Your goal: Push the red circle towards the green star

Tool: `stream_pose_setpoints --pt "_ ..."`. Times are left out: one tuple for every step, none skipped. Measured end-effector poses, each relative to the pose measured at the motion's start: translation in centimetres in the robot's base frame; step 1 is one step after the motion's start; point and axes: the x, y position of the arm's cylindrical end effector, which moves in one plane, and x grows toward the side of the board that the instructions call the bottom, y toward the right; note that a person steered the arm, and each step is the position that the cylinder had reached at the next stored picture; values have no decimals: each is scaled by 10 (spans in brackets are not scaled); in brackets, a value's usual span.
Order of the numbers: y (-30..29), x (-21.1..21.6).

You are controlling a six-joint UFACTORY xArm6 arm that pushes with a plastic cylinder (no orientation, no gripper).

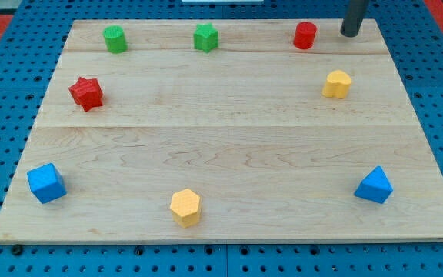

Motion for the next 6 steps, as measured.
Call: stream_pose_setpoints --pt "-40 20" --pt "-25 16" --pt "-5 -6" --pt "-44 -11" --pt "-87 -6" --pt "-100 -6"
